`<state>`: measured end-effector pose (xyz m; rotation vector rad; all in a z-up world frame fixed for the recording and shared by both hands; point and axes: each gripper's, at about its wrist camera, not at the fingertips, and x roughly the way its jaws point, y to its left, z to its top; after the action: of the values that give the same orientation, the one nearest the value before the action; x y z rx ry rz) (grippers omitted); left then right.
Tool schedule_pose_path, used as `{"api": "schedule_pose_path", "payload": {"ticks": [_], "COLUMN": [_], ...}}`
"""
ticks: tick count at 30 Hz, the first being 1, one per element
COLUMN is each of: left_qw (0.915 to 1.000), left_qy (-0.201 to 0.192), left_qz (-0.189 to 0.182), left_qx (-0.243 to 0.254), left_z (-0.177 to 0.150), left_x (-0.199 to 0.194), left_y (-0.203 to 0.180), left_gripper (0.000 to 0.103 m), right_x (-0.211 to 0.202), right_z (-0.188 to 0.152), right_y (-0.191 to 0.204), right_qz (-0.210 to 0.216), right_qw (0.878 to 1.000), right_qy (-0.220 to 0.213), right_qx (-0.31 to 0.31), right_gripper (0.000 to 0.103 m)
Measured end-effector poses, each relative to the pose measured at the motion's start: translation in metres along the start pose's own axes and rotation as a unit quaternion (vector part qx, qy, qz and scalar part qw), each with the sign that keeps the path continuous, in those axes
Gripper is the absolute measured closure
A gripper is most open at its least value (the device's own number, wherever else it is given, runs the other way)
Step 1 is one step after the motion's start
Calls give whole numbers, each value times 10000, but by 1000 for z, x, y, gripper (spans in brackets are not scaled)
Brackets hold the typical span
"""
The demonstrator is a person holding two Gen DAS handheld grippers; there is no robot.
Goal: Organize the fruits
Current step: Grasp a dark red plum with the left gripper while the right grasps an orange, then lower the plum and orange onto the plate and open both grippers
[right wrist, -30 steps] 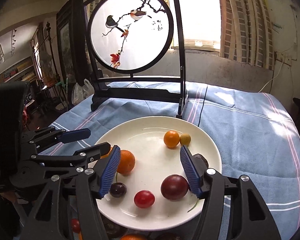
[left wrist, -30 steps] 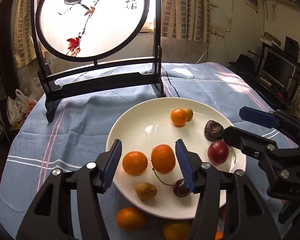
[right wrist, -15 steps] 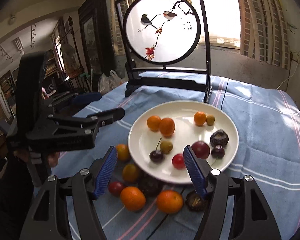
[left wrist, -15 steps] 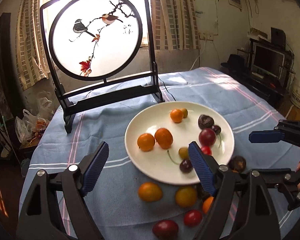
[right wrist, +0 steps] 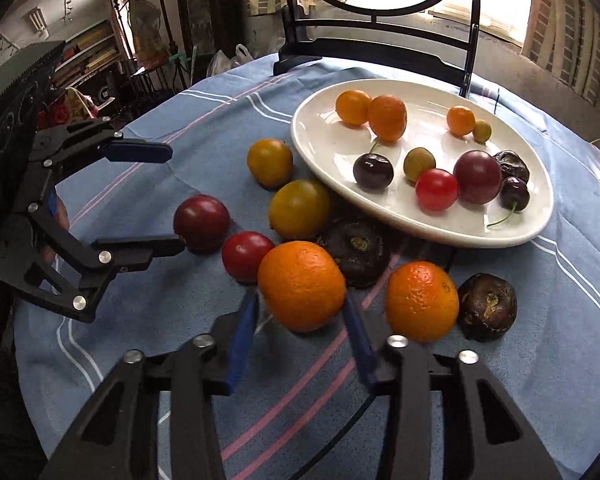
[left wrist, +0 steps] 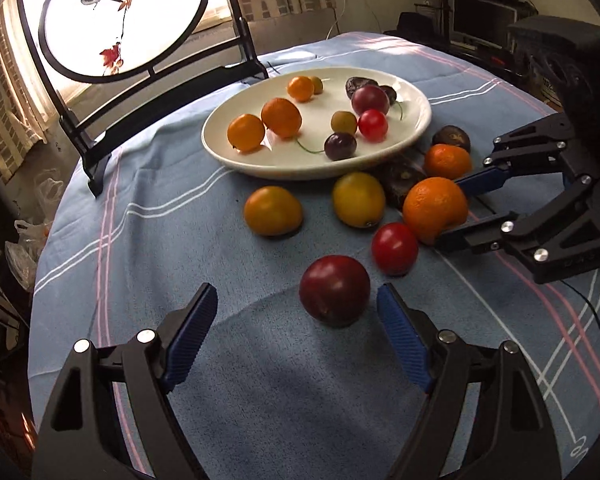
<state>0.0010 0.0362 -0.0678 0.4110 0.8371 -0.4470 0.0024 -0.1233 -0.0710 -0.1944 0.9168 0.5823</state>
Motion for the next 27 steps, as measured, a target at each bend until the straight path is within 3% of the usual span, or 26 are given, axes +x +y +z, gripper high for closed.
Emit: {"api": "schedule_pose_path", "payload": {"ticks": [4,5,7,9,14,18,23,27], "left_qw": [9996,9995,9991,9970,9974,9977,9869,9746], "left_qy": [60,76,158,225,-8,-557,-1240,-1483], "left_qz": [-248,-276,-365,-721,-691,-214,407,506], "left_qx": [-128,-134,-140,-176,-191,-331,-948,-1600], "left_z": [4,4,6,6,12,44,102,138], "left_x": [12,15,21,24,6,-23,-49,-50], "left_y": [3,3,1,0,0,3,12,26], "left_gripper": [23,28,40,65,66,66,65,65], "right_x": [-10,-11,-12,-11,-26,-55,-92,-98], "right_z": [-2,-2,-2,-3,2,19,54,79], "right_y": [-1,-3,-5,-7,-7,-15,-34,-49], "right_qz": [54,47,28,11,-59,-200,-451,-654], "right_qw": [9999,9999,9999,9999,9995,9964,9864,9796], "right_qy": [-109,-138,-140,-117,-321,-821,-1552,-1833], "right_qx": [-32,-21,6,33,7,62,293,498], "right_gripper": [63,63,63,63,63,63,63,63]}}
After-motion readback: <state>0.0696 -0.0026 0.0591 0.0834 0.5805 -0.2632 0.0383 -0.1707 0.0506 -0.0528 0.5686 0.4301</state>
